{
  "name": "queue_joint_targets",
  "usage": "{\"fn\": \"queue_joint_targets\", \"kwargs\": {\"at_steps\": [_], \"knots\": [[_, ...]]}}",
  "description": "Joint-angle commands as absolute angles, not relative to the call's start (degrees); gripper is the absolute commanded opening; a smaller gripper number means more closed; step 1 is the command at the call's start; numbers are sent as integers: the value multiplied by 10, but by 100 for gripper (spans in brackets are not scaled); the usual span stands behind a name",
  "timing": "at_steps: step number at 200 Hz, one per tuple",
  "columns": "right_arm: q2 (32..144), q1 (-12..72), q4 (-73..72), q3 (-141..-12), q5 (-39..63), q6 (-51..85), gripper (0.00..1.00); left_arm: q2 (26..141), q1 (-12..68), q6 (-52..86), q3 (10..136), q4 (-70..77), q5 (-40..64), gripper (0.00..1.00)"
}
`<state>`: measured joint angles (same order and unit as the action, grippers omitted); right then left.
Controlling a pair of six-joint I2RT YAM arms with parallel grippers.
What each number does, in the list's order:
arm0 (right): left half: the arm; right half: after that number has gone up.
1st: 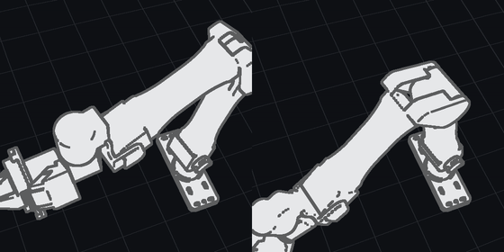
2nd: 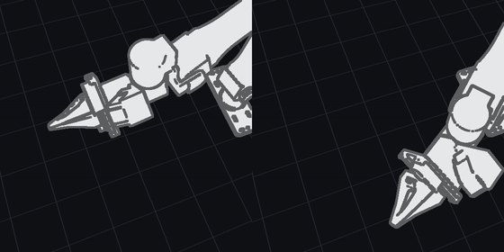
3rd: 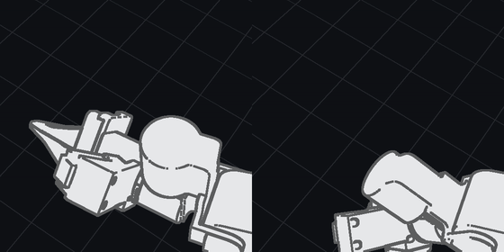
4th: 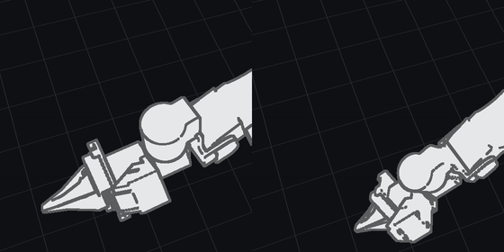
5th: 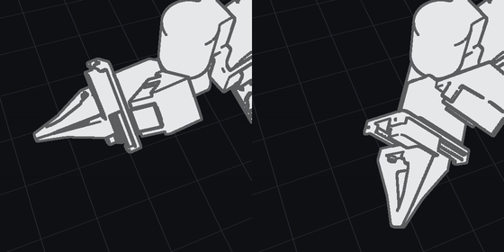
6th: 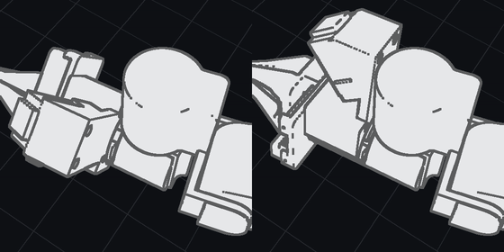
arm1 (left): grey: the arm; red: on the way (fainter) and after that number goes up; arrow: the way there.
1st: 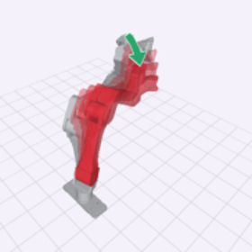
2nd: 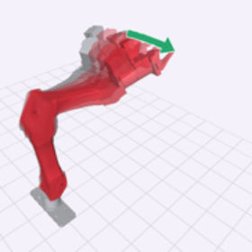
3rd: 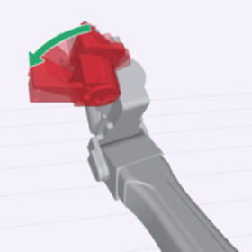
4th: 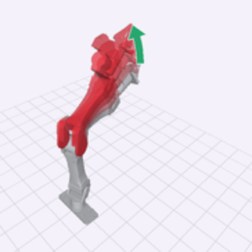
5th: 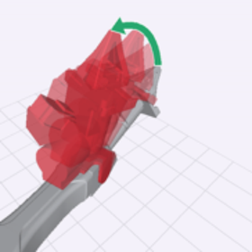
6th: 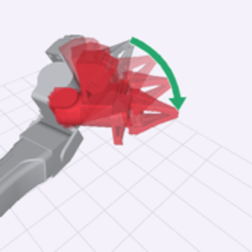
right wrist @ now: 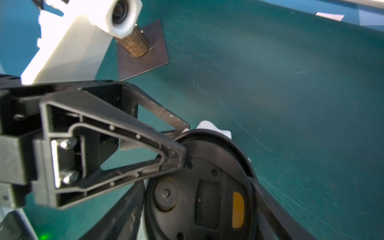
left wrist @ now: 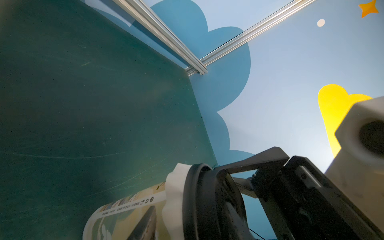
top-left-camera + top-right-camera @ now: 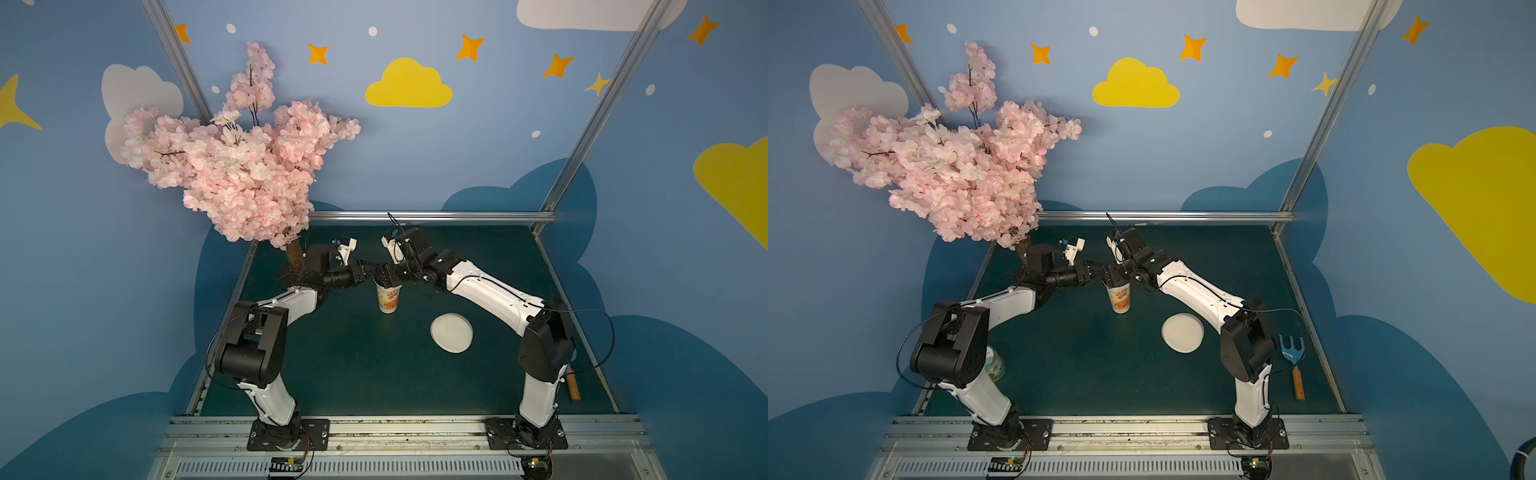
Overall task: Put the leak-proof paper on the milk tea cups
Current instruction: Secure the cup lid on the cup.
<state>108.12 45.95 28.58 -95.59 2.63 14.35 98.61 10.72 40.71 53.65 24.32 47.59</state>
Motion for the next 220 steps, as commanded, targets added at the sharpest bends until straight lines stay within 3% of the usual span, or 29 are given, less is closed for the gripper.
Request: {"fn": "queue_joint_targets", "kwargs": {"at_steps": [1, 84, 168, 188, 220], "knots": [[1129, 459, 365, -929, 73, 194, 84, 1030, 140, 328, 487, 32, 434, 49], [1096, 424, 340, -937, 129, 204, 88, 1028, 142, 302, 494, -9, 401, 45], [1059, 380, 222, -821, 196, 236, 87, 1030, 142, 292, 501, -26, 397, 45], [1046, 365, 176, -793, 227, 257, 86, 1030, 142, 290, 501, -26, 399, 43], [1056, 334, 56, -763, 365, 309, 87, 1033, 142, 287, 502, -30, 401, 43]]}}
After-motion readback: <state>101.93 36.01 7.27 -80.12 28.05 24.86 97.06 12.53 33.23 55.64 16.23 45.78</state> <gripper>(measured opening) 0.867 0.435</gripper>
